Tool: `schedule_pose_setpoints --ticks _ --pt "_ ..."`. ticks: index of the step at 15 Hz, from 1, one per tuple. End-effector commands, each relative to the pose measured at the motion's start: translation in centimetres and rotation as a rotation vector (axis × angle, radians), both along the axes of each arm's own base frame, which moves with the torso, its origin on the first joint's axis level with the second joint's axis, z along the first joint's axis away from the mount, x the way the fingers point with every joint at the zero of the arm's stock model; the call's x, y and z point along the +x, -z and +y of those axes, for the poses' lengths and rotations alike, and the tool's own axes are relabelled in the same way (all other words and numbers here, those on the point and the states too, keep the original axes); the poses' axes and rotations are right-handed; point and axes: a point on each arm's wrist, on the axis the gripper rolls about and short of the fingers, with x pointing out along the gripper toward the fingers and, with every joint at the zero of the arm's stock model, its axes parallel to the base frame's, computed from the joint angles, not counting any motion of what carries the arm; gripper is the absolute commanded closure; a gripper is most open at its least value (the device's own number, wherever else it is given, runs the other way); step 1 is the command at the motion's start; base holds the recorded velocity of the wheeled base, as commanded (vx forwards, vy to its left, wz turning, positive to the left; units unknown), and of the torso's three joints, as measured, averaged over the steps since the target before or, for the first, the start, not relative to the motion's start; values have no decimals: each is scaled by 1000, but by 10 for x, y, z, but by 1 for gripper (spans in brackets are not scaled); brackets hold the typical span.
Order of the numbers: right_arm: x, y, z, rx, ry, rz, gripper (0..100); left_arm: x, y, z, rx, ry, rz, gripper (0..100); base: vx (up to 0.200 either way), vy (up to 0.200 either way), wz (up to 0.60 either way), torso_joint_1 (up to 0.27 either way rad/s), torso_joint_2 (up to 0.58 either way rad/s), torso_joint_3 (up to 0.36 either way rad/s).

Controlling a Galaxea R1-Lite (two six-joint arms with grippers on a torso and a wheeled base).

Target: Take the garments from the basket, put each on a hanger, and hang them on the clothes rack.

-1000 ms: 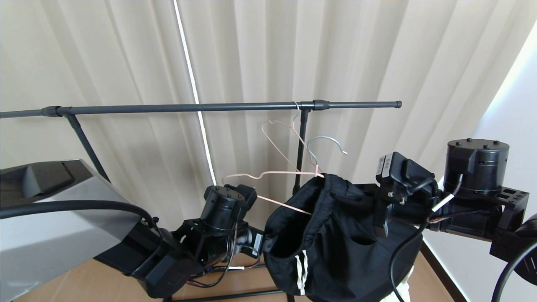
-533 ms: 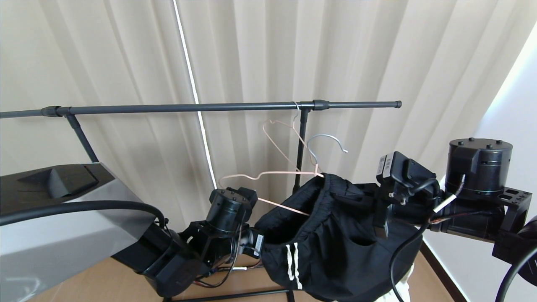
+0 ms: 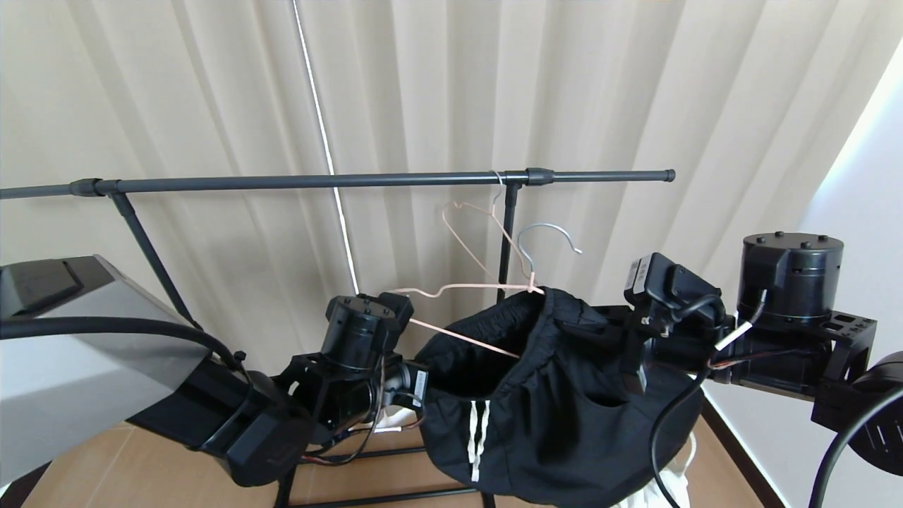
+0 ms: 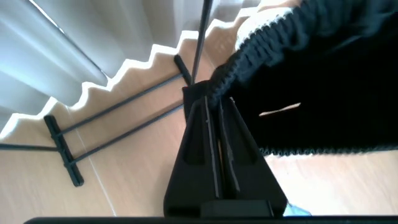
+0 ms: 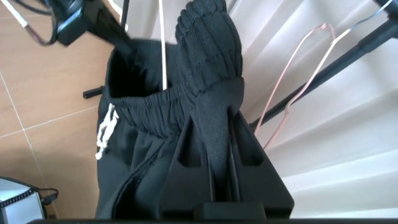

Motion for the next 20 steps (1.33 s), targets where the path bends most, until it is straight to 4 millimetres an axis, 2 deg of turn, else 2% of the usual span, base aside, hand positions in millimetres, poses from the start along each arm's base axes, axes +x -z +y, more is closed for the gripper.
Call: schedule_pose_setpoints --ticks 1,7,20 --pt "4 7 1 -10 1 23 100 4 -9 1 -17 -8 -27 100 0 0 0 0 0 0" --pt "8 14 3 -19 1 43 100 22 -19 15 -34 -66 -68 100 0 0 0 0 0 0" --pt "13 19 -2 -28 28 59 100 46 -33 52 -40 -178 -120 100 0 0 0 0 0 0"
